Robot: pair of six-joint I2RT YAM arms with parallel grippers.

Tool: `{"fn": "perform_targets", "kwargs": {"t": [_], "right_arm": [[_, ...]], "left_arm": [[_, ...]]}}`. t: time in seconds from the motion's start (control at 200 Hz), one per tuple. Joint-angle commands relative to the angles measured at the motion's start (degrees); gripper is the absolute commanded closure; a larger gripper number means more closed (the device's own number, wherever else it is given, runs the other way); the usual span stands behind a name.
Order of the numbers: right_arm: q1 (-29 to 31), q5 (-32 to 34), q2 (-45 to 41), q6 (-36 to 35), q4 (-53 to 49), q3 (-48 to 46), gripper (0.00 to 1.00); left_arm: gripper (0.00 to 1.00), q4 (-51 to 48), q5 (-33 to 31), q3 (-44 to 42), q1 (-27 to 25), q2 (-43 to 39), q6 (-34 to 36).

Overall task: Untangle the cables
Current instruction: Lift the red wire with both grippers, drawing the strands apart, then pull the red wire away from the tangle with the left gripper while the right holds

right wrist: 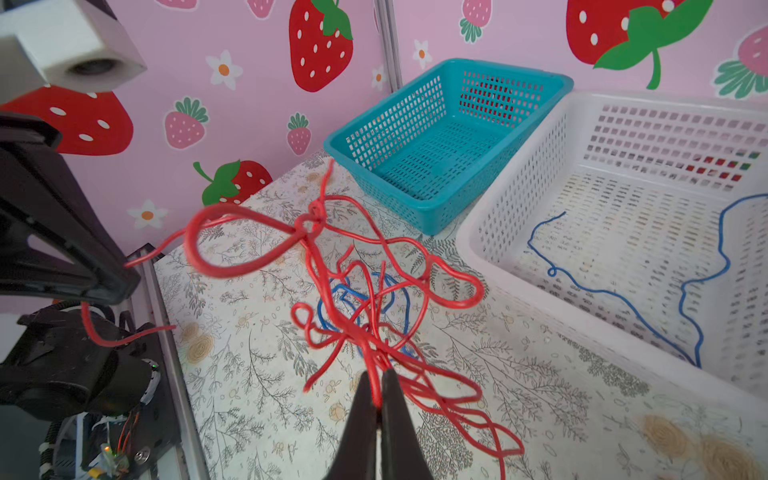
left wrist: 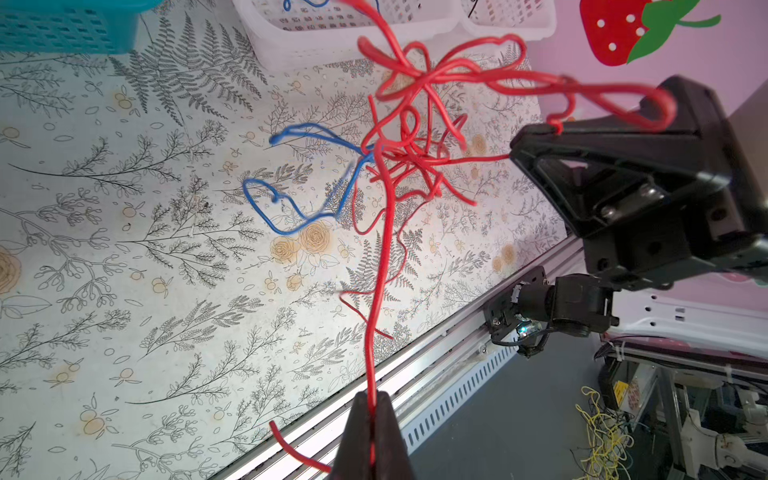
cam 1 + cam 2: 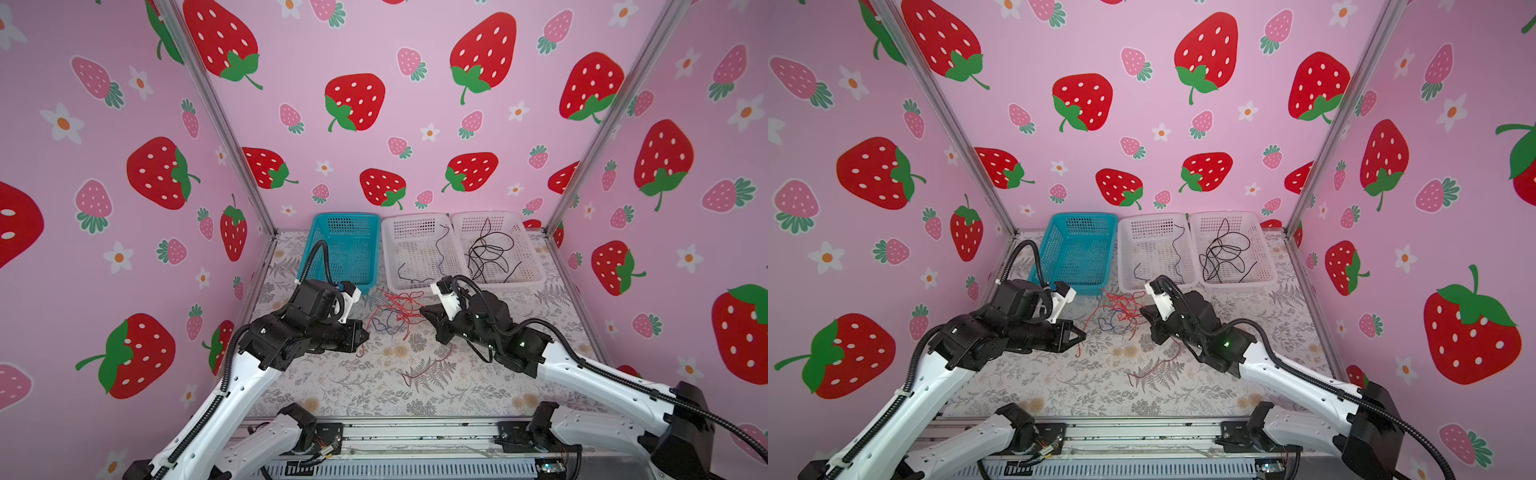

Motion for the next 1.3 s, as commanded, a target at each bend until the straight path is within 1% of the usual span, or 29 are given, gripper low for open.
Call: {"fn": "perform_targets", "kwargs": {"t": [0.0, 0.06, 0.18, 0.23, 0.28, 0.335, 0.445, 0.545, 0.615, 0.745, 0.85, 0.93, 0.98, 1.015, 1.045, 1.055, 1.08, 1.126, 1.156, 1.216, 1.296], "right_arm": [[0.2, 4.5, 0.3, -2.9, -1.7, 1.2, 1.0], [0.1, 6.3, -1.3, -2.7, -1.7, 0.1, 1.0], [0.0, 7.7, -3.7, -1.9, -1.2, -0.4, 1.0], [-0.3, 8.4, -4.0, -1.6, -1.2, -0.4, 1.0], [-0.6, 9.5, -3.9, -0.9, -1.1, -0.4, 1.0], [-0.9, 6.6, -3.3, -1.2, 0.1, -0.5, 1.0], [-0.9, -0.5, -1.5, -1.4, 4.3, -0.4, 1.0], [-0.8, -4.3, 1.4, -2.1, 5.7, 1.0, 1.0], [-0.5, -4.0, 3.2, -2.5, 5.6, 2.4, 1.0], [-0.4, -2.5, 5.6, -3.1, 5.4, 4.3, 1.0], [-0.1, -3.6, 7.6, -2.9, 6.7, 5.1, 1.0], [0.2, -0.8, 9.4, -2.2, 6.5, 6.2, 1.0], [0.2, 1.3, 10.1, -1.8, 6.2, 6.1, 1.0], [0.2, 4.4, 10.6, -1.1, 5.5, 6.2, 1.0], [0.0, 8.6, 11.1, 0.2, 4.2, 6.3, 1.0], [0.0, 8.9, 11.2, 0.2, 4.0, 6.3, 1.0], [-0.4, 10.5, 11.5, 0.9, 3.4, 6.3, 1.0], [-1.5, 11.4, 11.7, 2.1, 2.4, 6.0, 1.0], [-3.0, 11.9, 11.7, 4.0, 1.6, 5.6, 1.0], [-6.3, 9.3, 11.3, 7.1, 1.4, 4.0, 1.0], [-11.3, 5.1, 11.0, 11.6, 1.6, 1.0, 1.0]], "left_arm": [[1.0, -5.6, 0.8, 1.0, 0.1, -1.0, 3.1], [1.0, -7.7, -0.6, 1.3, 0.1, -1.5, 4.3], [1.0, -12.5, -1.7, 1.3, 0.1, -1.0, 7.0], [1.0, -13.8, -0.3, 0.8, 0.1, -0.8, 8.1], [1.0, -14.1, 2.9, 0.2, -0.3, -0.9, 9.0], [1.0, -13.9, 4.5, -0.5, -1.8, -1.2, 8.9], [1.0, -13.5, 4.3, -0.6, -6.2, -0.7, 8.5], [1.0, -11.9, 4.3, -0.6, -9.2, 0.1, 7.6], [1.0, -11.1, 4.7, -0.6, -10.8, 0.9, 7.5], [1.0, -10.2, 5.6, -0.6, -12.1, 2.0, 8.1], [1.0, -7.8, 8.4, -0.9, -12.4, 1.4, 8.1], [1.0, -6.0, 11.3, -1.4, -12.5, 1.1, 8.0], [1.0, -5.5, 11.2, -1.2, -12.5, 0.7, 7.8], [1.0, -5.3, 11.8, -1.1, -12.4, 0.1, 7.8], [1.0, -4.8, 13.0, -1.1, -12.5, -0.5, 8.0], [1.0, -4.7, 13.4, -1.2, -12.6, -0.8, 8.0], [1.0, -4.6, 14.1, -1.1, -12.5, -1.5, 7.9], [1.0, -5.1, 14.9, -0.7, -12.5, -2.5, 8.2], [1.0, -5.7, 14.8, -0.1, -12.5, -3.1, 8.6], [1.0, -6.3, 13.6, 0.6, -12.3, -4.8, 8.6], [1.0, -7.0, 14.0, 2.0, -11.6, -6.6, 8.8]]}}
